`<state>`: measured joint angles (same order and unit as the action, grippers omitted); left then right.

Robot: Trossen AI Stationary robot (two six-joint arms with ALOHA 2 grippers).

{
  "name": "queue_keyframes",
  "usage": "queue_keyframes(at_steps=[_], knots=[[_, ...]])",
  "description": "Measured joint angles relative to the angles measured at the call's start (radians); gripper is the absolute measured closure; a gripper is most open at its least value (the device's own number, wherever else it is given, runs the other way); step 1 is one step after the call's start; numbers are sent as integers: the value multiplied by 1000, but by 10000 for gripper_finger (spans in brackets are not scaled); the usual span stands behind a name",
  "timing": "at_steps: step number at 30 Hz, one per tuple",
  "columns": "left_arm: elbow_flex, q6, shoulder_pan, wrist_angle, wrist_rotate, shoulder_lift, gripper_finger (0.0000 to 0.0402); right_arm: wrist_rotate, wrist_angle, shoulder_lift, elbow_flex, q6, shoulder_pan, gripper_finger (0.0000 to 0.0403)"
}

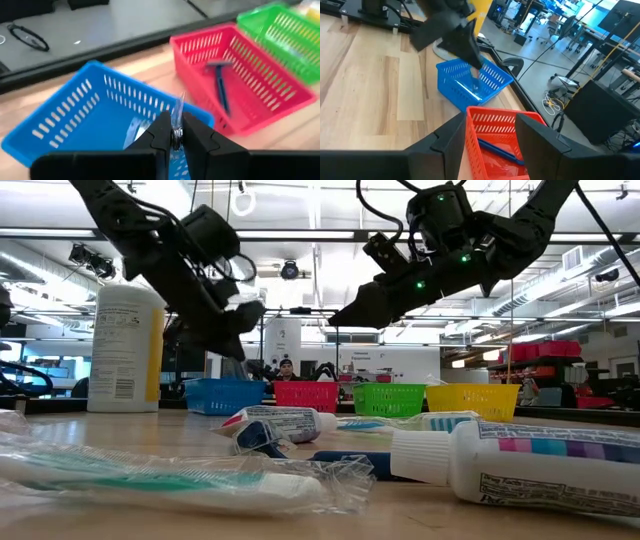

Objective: Pick & Place Travel size toiletries
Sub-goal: Put the silver nail cutter into the blue basket, then put the blue razor into the red basket

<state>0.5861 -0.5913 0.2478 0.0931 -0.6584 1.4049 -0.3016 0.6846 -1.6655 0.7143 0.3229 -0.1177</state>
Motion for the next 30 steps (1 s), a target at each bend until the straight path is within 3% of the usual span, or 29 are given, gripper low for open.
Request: queue_keyframes(at_steps=[6, 15, 30], knots=[[-1, -1, 8, -7, 9, 55, 339, 30, -2, 0, 0, 1, -1, 221], [1, 3, 27, 1, 181, 52, 329, 76, -4, 0, 0, 3, -2, 221], [10, 58, 27, -69, 168, 52, 231, 87, -8, 0, 0, -6, -2, 221]])
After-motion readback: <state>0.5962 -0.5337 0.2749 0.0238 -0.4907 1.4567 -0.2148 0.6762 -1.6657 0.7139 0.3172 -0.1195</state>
